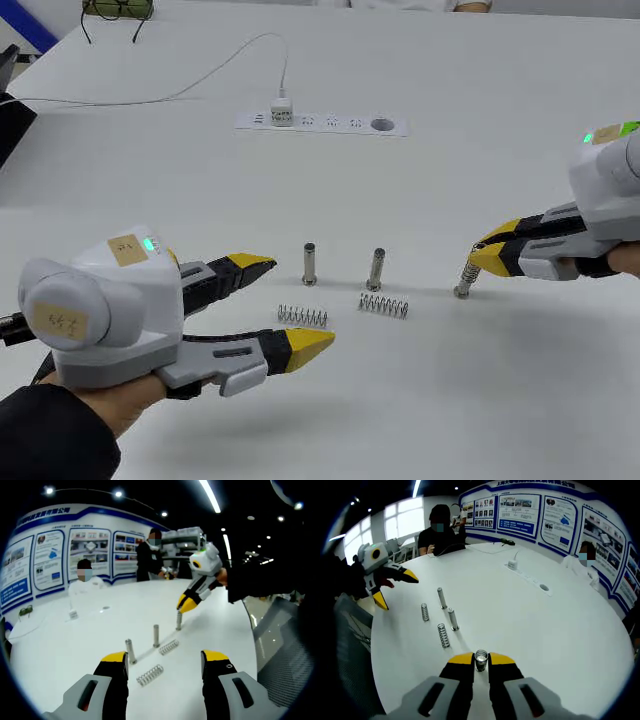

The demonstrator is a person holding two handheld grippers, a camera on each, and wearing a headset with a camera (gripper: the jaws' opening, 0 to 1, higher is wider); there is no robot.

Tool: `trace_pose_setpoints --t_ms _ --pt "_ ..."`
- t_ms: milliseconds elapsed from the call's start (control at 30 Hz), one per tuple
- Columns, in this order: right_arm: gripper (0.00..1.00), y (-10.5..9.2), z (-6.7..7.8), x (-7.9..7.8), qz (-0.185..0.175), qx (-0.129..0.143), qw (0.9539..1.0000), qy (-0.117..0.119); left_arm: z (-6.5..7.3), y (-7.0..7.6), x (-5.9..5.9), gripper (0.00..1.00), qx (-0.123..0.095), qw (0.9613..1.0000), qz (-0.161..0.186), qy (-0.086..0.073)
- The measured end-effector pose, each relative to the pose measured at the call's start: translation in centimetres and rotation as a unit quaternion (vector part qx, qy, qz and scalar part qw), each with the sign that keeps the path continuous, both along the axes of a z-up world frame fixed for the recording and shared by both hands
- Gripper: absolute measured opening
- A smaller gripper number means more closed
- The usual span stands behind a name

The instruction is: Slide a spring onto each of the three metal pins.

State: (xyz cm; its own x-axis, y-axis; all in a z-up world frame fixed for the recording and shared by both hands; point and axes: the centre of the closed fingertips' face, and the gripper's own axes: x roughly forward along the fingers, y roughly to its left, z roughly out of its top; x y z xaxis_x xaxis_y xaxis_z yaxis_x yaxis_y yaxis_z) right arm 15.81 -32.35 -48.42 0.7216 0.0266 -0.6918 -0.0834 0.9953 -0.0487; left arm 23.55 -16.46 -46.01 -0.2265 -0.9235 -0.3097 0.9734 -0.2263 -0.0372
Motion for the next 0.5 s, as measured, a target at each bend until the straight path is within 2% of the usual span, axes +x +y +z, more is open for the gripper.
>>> trace_pose_setpoints --t_ms 500 --pt "0.12 -0.1 -1.8 0.0 -0.006 -0.003 0.9999 0.014 0.0 0.1 0.1 0.59 0.001 1.0 0.001 0.0"
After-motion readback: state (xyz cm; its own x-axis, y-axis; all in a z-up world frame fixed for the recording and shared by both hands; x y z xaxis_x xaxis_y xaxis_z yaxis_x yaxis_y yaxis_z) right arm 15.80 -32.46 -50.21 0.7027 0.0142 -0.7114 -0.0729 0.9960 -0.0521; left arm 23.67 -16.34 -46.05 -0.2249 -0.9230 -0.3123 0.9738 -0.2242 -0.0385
